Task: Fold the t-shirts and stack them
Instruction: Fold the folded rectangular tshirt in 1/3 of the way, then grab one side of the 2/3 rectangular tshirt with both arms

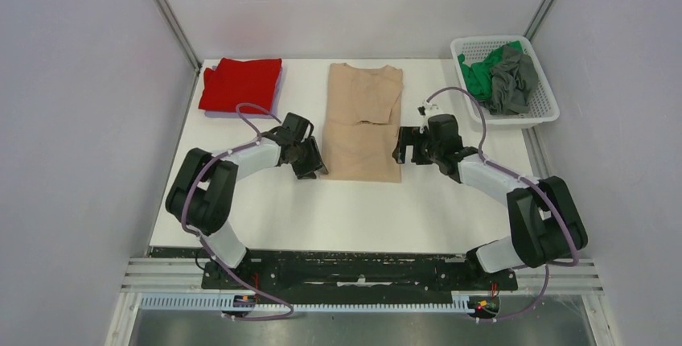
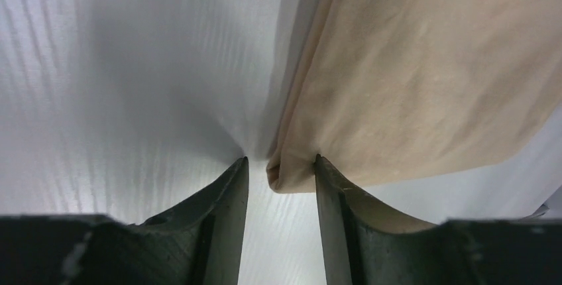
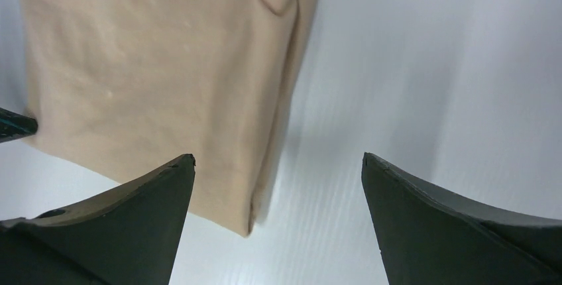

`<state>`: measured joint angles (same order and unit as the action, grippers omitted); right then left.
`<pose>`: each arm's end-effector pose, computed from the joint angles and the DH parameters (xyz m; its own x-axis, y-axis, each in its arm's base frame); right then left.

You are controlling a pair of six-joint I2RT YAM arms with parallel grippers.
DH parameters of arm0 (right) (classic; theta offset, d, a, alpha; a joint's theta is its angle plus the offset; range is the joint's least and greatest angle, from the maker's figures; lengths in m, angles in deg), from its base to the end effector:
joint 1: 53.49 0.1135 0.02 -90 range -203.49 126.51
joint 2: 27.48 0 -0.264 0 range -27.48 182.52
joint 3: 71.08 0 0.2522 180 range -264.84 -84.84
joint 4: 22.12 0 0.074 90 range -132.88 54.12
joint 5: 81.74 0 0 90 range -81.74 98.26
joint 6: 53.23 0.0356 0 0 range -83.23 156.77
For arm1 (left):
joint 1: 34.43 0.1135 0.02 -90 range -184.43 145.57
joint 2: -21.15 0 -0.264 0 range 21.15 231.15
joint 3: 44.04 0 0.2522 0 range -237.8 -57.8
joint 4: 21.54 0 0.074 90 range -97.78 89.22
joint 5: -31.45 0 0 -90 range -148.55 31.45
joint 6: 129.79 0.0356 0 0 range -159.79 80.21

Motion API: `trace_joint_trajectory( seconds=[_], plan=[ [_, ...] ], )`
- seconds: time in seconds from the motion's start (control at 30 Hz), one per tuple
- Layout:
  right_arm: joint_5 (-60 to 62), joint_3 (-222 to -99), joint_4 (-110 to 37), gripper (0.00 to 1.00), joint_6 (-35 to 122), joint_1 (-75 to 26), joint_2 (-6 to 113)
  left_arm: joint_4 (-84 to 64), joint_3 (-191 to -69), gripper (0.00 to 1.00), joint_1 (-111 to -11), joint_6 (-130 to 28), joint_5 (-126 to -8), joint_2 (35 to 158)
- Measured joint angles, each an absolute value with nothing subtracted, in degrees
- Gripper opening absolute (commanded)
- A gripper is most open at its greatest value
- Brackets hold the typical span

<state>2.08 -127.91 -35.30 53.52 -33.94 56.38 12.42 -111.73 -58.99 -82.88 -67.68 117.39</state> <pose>0.2814 0.1040 0.1907 -0.7008 0.0552 -0.7113 -0.2174 0.9330 0.2866 0.2893 -0.1384 0.1586 -0.9151 -0.3234 -0.2409 -0.2028 0.8855 -0.4181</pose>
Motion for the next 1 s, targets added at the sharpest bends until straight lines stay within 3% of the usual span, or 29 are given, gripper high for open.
trace_joint_trajectory(
  seconds=[0.13,0.23,0.33,0.53,1.0],
  plan=[
    [2.1,-124.2,-36.6,0.98,54.4,-34.8,54.1,11.4,-111.7,0.39,-60.3,-83.2,-68.5,118.2],
    [1.4,-123.0,-36.9,0.96,54.8,-34.7,52.7,11.0,-111.7,0.26,-60.9,-83.3,-68.5,118.7],
    [0.0,-122.2,-37.3,0.94,54.8,-34.7,51.4,10.8,-111.7,0.03,-61.0,-83.8,-68.8,119.3],
    [-3.1,-119.1,-37.9,0.81,54.7,-34.6,49.3,9.3,-110.9,0.02,-61.1,-84.6,-69.1,119.4],
    [-9.3,-116.6,-33.3,0.34,54.7,-30.9,54.5,7.6,-109.5,0.02,-61.9,-85.3,-68.0,118.4]
  ],
)
